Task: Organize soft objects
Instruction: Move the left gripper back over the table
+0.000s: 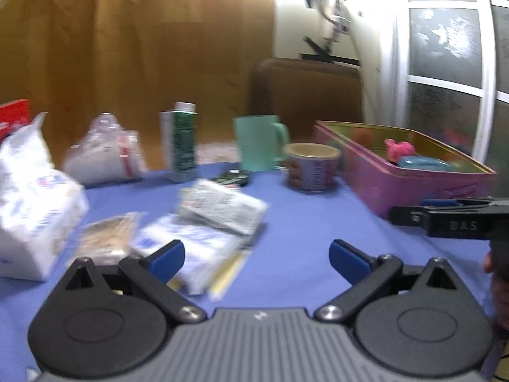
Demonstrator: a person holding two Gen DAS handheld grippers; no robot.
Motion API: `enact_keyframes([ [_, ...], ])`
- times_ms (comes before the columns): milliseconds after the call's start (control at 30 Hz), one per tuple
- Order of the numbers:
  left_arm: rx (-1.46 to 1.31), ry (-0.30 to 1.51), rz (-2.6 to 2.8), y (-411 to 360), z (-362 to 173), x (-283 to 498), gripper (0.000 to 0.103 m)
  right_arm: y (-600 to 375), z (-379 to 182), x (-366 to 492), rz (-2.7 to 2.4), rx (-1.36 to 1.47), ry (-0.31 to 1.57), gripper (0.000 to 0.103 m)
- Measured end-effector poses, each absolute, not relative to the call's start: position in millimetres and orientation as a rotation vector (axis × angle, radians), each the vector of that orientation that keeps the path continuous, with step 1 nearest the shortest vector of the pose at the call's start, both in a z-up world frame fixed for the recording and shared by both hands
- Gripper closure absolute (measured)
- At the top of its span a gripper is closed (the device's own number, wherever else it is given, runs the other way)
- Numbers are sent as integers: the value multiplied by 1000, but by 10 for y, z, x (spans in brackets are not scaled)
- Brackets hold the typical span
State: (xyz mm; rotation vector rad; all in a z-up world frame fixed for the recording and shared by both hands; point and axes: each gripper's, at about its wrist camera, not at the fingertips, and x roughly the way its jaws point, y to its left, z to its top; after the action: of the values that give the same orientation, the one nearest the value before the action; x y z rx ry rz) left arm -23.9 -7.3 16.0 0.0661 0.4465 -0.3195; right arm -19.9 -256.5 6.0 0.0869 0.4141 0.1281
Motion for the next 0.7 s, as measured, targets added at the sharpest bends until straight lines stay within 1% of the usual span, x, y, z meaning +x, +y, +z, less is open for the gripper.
enact_keyframes([
  [167,44,417,-198,417,173,-251,2,-2348,83,-118,178,39,427,37],
  [367,-270,433,-118,1049,140,-140,3,-1949,116,20,294,-41,435,37],
  [467,-312,428,-95,1123,125,-109,3,-1732,143,121,366,-72,438,37],
  [600,-290,397,-99,1081,130,-147,3,-1502,189,344,415,-136,412,36],
  [667,-270,384,-101,1043,136,-160,3,-1433,187,550,423,-139,442,34],
  [700,-263,380,-102,1031,140,-164,3,-1414,183,670,438,-123,479,31],
])
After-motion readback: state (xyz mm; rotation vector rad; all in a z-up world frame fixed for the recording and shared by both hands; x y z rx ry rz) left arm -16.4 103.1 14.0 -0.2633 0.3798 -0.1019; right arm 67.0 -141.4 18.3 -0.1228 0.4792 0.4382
